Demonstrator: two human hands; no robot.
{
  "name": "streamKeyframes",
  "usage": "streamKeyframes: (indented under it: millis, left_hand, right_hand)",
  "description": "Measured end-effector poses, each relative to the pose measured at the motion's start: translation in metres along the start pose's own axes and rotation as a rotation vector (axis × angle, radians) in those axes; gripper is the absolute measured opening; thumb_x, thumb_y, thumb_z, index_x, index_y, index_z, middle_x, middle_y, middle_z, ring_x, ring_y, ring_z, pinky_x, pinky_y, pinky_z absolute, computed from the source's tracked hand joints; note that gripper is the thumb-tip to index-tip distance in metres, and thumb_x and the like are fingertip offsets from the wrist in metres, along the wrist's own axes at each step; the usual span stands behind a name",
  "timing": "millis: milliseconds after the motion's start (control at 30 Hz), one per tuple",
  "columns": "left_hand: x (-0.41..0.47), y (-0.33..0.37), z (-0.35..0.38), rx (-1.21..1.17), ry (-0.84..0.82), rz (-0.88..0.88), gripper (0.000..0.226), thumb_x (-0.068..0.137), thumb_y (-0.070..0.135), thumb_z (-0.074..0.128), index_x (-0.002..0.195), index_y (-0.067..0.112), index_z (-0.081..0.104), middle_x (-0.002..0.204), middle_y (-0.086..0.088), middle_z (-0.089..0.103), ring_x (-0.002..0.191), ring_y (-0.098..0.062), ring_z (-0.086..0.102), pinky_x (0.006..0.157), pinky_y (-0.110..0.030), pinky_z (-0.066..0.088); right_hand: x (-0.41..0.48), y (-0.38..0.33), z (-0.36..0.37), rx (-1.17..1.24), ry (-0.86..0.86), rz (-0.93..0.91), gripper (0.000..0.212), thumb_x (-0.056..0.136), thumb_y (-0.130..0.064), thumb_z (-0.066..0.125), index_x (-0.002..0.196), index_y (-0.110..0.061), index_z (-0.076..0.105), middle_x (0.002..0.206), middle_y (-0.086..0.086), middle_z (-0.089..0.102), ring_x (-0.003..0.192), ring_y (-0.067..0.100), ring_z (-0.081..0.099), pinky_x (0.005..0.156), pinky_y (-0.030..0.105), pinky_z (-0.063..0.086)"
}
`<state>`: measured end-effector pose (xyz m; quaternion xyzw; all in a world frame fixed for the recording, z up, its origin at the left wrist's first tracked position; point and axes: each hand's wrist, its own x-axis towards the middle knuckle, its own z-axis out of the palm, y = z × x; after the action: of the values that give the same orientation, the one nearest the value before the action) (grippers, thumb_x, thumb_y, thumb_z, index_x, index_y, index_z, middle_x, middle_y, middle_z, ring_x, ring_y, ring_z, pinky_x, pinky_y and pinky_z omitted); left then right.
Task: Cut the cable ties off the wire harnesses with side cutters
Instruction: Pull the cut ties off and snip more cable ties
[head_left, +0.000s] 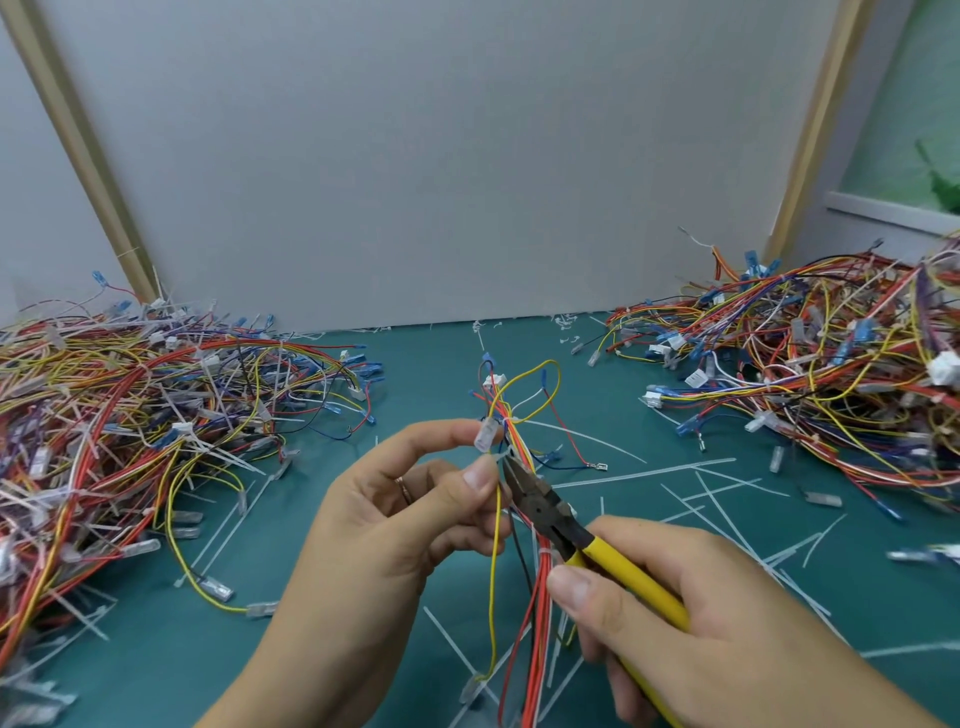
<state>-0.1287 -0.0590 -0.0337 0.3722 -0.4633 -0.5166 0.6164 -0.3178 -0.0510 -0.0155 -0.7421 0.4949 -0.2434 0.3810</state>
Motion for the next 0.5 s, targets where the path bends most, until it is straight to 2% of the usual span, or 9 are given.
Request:
streamKeyframes:
  millis: [200,300,500]
  left_hand:
    - [0.0001,-0.0009,0.0009,0.004,-0.018,-0.020,0.032,0.064,0.023,0.077,0.095,0.012,0.076,0.070,-0.016,0.064,0.056,-0.019,0.061,0.056,-0.023,0.054]
    - [-0.0001,-0.0007,0.0015,0.001,-0.018,-0.023,0.031,0.064,0.023,0.077,0.094,0.013,0.076,0.070,-0.016,0.064,0.055,-0.020,0.061,0.056,-0.023,0.054]
    - [-0.0004,-0.0011,0.0017,-0.019,-0.020,-0.031,0.027,0.066,0.018,0.076,0.093,0.011,0.075,0.069,-0.016,0.063,0.055,-0.020,0.061,0.055,-0.024,0.053]
  right_hand:
    - [-0.0004,0.0001,-0.0003,-0.016,0.020,-0.019,0.041,0.081,-0.062,0.054,0.084,-0.021,0.058,0.069,0.013,0.060,0.061,0.025,0.058,0.058,0.035,0.048]
    - [-0.0007,0.0000,0.0004,-0.008,0.023,-0.016,0.039,0.079,-0.063,0.052,0.085,-0.025,0.059,0.069,0.011,0.060,0.063,0.026,0.059,0.060,0.038,0.050]
    - [-0.0014,-0.0001,0.0025,-0.003,0.039,-0.022,0.037,0.078,-0.064,0.052,0.083,-0.027,0.057,0.069,0.011,0.059,0.059,0.025,0.057,0.061,0.042,0.051]
